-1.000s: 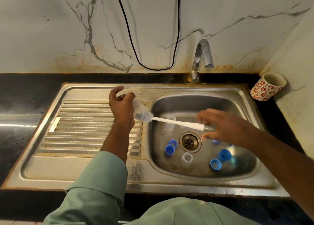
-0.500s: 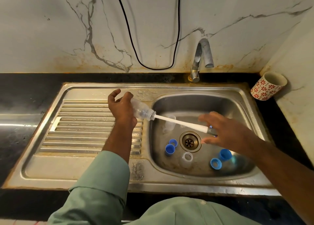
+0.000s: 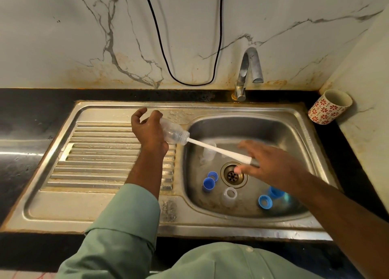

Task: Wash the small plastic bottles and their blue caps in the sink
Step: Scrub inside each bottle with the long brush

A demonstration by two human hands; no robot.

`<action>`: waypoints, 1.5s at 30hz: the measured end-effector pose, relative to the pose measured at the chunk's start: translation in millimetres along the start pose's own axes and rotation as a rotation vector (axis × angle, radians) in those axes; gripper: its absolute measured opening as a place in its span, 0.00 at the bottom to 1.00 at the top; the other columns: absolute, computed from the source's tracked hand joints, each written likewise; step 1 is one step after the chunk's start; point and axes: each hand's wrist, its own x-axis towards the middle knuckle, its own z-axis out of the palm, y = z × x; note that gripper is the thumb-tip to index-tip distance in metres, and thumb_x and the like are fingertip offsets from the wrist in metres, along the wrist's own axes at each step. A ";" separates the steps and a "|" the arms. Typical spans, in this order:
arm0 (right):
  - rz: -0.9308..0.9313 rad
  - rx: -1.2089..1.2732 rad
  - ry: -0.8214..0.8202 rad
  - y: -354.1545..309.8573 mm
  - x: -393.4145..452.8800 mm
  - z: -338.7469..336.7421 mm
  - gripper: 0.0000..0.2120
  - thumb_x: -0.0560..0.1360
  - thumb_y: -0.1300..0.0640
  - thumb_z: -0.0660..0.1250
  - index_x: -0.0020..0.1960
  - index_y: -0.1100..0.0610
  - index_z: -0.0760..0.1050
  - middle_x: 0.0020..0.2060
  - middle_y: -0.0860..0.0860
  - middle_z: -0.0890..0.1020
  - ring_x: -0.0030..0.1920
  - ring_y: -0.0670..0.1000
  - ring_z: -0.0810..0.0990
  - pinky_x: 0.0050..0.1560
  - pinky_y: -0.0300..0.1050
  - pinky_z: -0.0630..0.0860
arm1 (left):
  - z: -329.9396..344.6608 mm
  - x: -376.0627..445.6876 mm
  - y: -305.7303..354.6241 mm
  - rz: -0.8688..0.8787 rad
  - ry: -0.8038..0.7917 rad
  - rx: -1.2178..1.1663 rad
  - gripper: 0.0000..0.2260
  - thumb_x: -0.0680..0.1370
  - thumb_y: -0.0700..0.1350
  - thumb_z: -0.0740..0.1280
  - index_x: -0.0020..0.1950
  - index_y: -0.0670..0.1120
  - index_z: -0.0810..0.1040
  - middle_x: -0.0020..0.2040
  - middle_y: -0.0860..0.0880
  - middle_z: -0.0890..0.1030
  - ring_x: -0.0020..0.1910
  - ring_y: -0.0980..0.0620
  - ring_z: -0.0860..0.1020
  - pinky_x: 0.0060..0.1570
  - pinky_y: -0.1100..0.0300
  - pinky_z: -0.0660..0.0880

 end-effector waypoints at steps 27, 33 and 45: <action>0.128 -0.174 0.131 -3.0 0.3 -7.4 0.13 0.78 0.40 0.61 0.46 0.49 0.72 0.35 0.44 0.73 0.39 0.46 0.73 0.42 0.43 0.69 | -2.4 5.7 -2.2 0.004 0.023 0.003 0.20 0.71 0.39 0.73 0.59 0.55 0.75 0.56 0.44 0.80 0.55 0.42 0.81 0.53 0.44 0.81; 0.104 0.317 -0.026 -0.5 4.2 9.1 0.15 0.77 0.40 0.63 0.43 0.52 0.75 0.34 0.49 0.79 0.31 0.42 0.74 0.36 0.45 0.72 | 1.5 3.5 -3.8 0.037 0.023 0.022 0.21 0.72 0.38 0.73 0.61 0.53 0.74 0.56 0.44 0.79 0.54 0.43 0.80 0.53 0.45 0.81; 0.111 -0.053 0.074 -1.8 -1.2 2.9 0.17 0.81 0.40 0.53 0.46 0.49 0.74 0.33 0.45 0.75 0.36 0.47 0.76 0.39 0.46 0.76 | -0.5 6.0 -4.4 0.016 0.027 0.001 0.18 0.72 0.38 0.73 0.56 0.55 0.75 0.53 0.44 0.80 0.53 0.42 0.81 0.52 0.45 0.81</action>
